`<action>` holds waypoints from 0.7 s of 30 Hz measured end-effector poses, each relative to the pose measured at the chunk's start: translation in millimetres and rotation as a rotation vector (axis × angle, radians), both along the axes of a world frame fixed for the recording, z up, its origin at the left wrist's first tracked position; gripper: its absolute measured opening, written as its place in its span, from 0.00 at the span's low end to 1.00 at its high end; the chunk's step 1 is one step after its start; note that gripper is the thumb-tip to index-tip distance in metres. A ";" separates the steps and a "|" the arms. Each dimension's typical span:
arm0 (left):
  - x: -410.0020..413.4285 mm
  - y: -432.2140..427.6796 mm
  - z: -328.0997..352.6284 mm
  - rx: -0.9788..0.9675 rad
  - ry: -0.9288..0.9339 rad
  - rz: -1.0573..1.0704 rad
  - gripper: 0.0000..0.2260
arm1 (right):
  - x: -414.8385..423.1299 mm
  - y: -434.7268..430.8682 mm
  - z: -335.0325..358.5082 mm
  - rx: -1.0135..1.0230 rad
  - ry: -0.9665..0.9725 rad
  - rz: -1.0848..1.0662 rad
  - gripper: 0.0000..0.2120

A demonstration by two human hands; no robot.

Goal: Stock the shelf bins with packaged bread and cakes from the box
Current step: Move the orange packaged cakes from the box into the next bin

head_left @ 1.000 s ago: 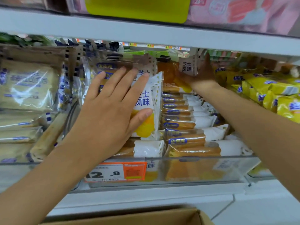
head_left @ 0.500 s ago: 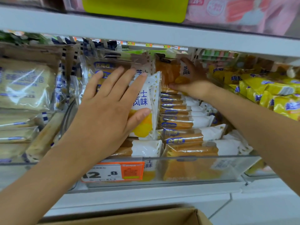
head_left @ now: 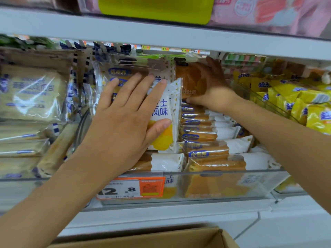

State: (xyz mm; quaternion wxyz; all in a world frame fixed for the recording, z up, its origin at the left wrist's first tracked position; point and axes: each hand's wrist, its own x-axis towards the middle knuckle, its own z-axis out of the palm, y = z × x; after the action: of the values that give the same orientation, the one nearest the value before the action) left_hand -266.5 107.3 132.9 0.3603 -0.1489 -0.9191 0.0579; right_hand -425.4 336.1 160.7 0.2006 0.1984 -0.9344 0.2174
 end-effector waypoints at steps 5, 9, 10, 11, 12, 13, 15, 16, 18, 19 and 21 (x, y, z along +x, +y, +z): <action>0.1 -0.9 -1.0 -0.001 -0.001 -0.013 0.29 | -5.8 1.5 -4.0 -0.008 -0.006 0.019 0.41; 0.4 -1.4 -0.5 0.002 -0.014 -0.016 0.29 | 1.0 3.6 -2.3 0.028 -0.025 0.005 0.43; 0.7 -1.5 -0.3 0.000 -0.021 -0.014 0.29 | 5.8 5.1 -2.0 0.062 -0.025 0.000 0.44; 1.8 -1.2 0.2 0.000 -0.032 -0.012 0.30 | 11.9 6.5 -1.0 0.103 -0.022 -0.008 0.44; 3.5 -0.6 0.9 0.005 -0.046 -0.013 0.30 | 19.0 7.2 0.9 0.147 -0.022 -0.016 0.44; 5.2 0.0 1.9 0.015 -0.059 -0.021 0.30 | 26.4 7.6 3.4 0.185 -0.031 -0.012 0.44; 9.1 0.9 4.8 0.056 -0.109 -0.046 0.30 | 46.3 6.2 11.4 0.195 -0.086 0.037 0.41; 10.9 1.1 6.9 0.083 -0.151 -0.056 0.31 | 59.5 4.1 15.7 0.143 -0.112 0.069 0.39; 14.4 1.2 12.4 0.144 -0.229 -0.067 0.35 | 91.1 -1.4 18.3 -0.032 -0.120 0.099 0.34; 17.3 1.1 16.6 0.186 -0.272 -0.063 0.38 | 109.7 -4.6 16.9 -0.104 -0.111 0.104 0.32; 29.3 -0.5 22.7 0.300 -0.260 -0.055 0.40 | 143.5 -13.0 11.1 -0.176 -0.059 0.122 0.30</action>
State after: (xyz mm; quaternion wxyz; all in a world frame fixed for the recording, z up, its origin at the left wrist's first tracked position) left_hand -237.3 106.7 155.5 0.2581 -0.1247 -0.9518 -0.1090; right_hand -281.9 323.0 171.8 0.1761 0.2301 -0.9033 0.3163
